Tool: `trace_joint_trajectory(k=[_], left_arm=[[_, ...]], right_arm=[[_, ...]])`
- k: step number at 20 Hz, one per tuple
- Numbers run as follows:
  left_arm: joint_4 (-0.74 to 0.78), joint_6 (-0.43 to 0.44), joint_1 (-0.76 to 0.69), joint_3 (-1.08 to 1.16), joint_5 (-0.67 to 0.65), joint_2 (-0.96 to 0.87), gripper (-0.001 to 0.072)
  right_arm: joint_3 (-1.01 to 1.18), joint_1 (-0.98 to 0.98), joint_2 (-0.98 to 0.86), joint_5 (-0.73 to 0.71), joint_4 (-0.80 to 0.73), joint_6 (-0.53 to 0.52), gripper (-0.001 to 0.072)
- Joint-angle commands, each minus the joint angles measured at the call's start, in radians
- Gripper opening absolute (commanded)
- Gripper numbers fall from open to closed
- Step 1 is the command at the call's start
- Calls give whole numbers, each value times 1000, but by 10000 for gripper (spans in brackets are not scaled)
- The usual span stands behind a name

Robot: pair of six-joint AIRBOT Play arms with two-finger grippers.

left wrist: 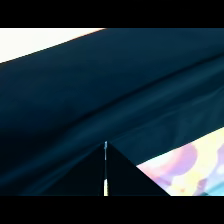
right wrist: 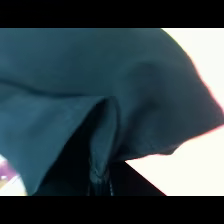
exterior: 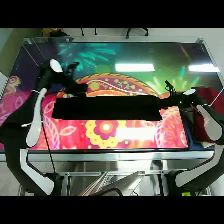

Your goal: Fold the shirts.

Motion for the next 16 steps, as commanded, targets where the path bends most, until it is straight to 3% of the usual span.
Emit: trace_joint_trajectory(k=[1,5,8,13,16], left_arm=[[0,-10,-131,-77,160,0,15],[-36,-16,-277,-148,382,-1,16],[-86,-16,-383,-143,530,-47,16],[-230,-17,-478,74,456,-253,16],[-250,-16,-451,207,283,-271,15]], right_arm=[[76,0,96,148,123,2,29],[199,0,224,258,269,50,29],[240,2,299,290,277,106,29],[242,2,360,354,277,163,29],[241,2,347,352,270,173,29]])
